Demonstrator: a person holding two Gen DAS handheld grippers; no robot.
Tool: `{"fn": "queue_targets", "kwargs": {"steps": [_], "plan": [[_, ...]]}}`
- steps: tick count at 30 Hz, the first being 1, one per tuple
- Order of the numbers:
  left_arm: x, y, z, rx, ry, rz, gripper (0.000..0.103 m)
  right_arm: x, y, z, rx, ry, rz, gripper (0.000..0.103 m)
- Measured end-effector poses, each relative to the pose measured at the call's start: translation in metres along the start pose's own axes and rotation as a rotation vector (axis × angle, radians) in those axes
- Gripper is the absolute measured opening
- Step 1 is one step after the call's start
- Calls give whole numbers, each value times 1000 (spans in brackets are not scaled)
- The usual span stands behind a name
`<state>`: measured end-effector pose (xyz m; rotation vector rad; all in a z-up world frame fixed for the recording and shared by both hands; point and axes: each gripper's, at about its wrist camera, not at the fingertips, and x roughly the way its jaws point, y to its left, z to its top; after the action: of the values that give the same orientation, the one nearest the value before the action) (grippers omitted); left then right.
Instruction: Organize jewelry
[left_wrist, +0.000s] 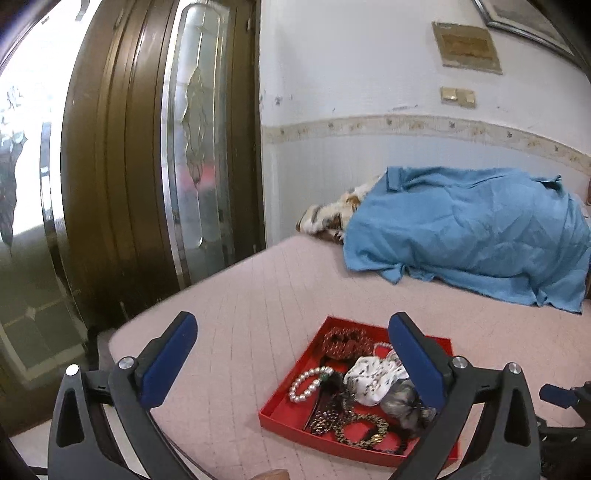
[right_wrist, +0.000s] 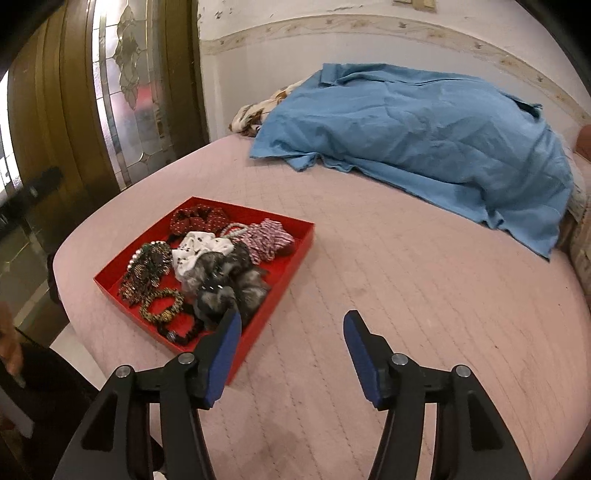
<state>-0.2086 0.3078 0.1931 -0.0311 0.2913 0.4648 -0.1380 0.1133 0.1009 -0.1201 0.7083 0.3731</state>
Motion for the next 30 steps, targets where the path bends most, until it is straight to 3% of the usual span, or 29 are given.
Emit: {"fn": "queue_targets", "kwargs": {"steps": [2,11,14,30], "plan": [[-6,-8,1,19,15,-14,103,-6,-5,-6,7,-16,-16,65],[-8,-47,-27,70,221,-116,103,-27,-24,-24,43,-45,-56,66],[-12,-53,-34,93,240,-120,103,-35,-26,-28,40,-64,-73,71],[-22,-48,-41,95,269,-145,103,-49,-11,-36,9,-88,-82,74]]}}
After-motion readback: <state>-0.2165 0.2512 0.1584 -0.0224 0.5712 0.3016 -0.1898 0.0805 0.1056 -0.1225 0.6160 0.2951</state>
